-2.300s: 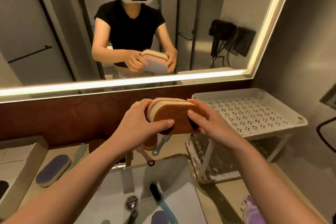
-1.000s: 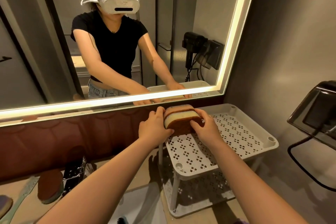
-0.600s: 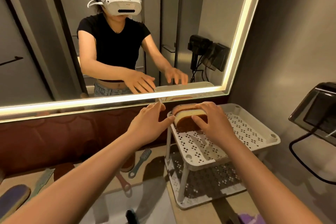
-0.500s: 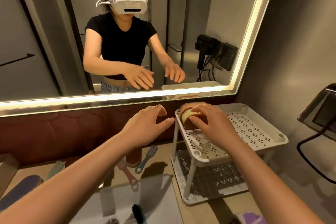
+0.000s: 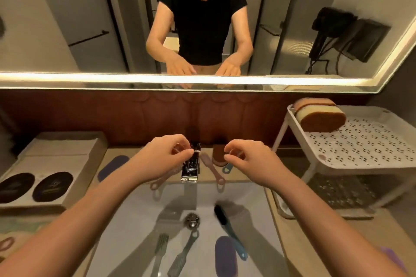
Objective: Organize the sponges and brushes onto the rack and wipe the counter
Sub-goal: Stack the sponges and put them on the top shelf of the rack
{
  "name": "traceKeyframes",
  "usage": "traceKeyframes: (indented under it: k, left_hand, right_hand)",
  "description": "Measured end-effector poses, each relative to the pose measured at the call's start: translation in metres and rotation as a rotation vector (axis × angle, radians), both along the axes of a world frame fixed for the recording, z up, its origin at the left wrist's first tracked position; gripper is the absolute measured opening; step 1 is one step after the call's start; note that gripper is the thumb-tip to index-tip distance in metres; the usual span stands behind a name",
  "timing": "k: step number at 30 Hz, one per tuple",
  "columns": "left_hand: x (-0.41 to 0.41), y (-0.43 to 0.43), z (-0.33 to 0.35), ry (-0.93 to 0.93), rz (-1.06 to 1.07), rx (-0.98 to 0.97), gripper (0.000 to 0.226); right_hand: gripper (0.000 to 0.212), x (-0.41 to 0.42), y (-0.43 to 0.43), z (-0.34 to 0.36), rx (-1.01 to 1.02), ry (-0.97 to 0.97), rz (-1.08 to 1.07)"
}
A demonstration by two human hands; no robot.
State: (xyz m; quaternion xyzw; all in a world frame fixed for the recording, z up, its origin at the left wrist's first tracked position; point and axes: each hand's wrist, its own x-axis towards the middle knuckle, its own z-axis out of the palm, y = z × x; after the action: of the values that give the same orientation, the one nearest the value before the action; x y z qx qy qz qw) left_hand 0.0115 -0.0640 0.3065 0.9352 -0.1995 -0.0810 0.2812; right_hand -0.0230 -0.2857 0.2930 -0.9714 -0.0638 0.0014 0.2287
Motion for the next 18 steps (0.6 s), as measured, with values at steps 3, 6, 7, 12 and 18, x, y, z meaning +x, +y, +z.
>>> traceKeyframes:
  k: [3,6,7,12,18]
  left_hand:
    - [0.008,0.033,-0.038,0.047,0.123,-0.001,0.01]
    - [0.013,0.057,-0.085,0.135,0.267,0.009,0.013]
    - [0.016,0.061,-0.1,0.174,0.302,-0.01,0.016]
    - [0.04,0.07,-0.143,0.291,0.445,-0.156,0.015]
    - [0.087,0.071,-0.174,0.388,0.566,-0.191,0.025]
  right_hand:
    - [0.024,0.013,0.019,-0.029,-0.01,0.059,-0.029]
    - [0.022,0.032,0.031,-0.055,0.019,0.095,-0.113]
    - [0.02,0.039,0.034,-0.063,0.027,0.103,-0.147]
    - [0.014,0.076,0.036,-0.102,0.062,0.164,-0.292]
    - [0.024,0.118,0.029,-0.143,0.066,0.276,-0.447]
